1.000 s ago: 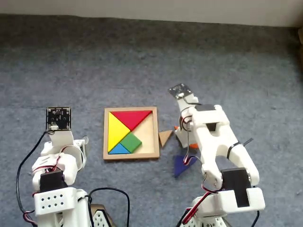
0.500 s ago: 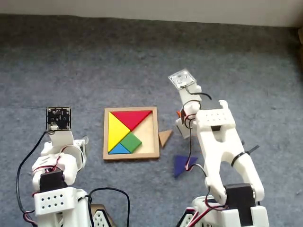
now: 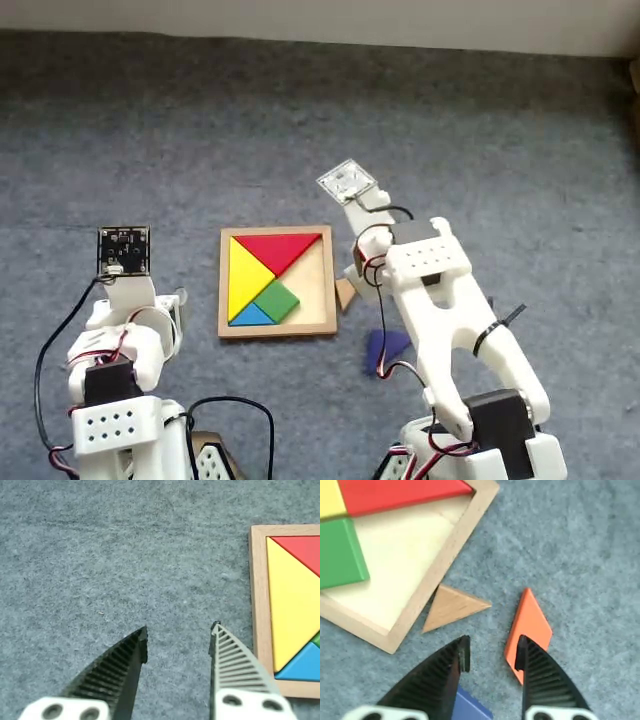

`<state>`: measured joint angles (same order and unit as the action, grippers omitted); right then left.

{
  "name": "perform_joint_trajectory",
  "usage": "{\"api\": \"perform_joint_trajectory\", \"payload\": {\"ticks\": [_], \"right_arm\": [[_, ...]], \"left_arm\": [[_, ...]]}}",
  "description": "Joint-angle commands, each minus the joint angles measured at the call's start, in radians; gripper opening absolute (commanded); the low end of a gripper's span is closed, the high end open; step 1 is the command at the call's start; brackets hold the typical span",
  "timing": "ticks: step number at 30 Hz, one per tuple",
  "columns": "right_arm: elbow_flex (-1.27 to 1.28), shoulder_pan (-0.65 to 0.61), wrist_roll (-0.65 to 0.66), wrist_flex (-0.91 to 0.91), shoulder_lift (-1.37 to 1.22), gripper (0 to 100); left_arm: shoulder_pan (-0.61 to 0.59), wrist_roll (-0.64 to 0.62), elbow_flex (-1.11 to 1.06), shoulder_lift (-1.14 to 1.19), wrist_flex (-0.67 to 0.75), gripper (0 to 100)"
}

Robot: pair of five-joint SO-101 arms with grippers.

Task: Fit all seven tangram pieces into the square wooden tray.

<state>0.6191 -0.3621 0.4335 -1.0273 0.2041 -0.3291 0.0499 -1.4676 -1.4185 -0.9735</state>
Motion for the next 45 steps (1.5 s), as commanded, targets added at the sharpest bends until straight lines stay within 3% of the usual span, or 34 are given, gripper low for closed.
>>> {"api": "perform_joint_trajectory", "payload": {"ticks": [1, 5, 11, 16, 32, 38, 45], "right_arm": [[-0.007, 0.054, 0.000, -0.004, 0.035, 14.6], [0.051, 0.064, 0.066, 0.028, 0.035, 14.6], [0.185, 0.070, 0.072, 0.209, 0.033, 14.6], [0.202, 0.140, 0.072, 0.259, 0.031, 14.6], [0.110, 0.157, 0.072, 0.255, -0.180, 14.1], [0.097, 0.160, 0.072, 0.254, -0.177, 1.0], [0.058, 0.179, 0.068, 0.162, -0.067, 0.5]], "left_arm": [[-0.015, 0.008, 0.004, -0.012, 0.017, 21], [-0.015, 0.008, 0.004, -0.012, 0.017, 21], [-0.015, 0.008, 0.004, -0.012, 0.017, 21], [-0.015, 0.008, -0.004, -0.012, 0.018, 21], [-0.015, 0.009, -0.004, -0.012, 0.018, 21], [-0.015, 0.009, -0.004, -0.012, 0.018, 21], [-0.015, 0.051, -0.005, -0.012, 0.018, 21]]}}
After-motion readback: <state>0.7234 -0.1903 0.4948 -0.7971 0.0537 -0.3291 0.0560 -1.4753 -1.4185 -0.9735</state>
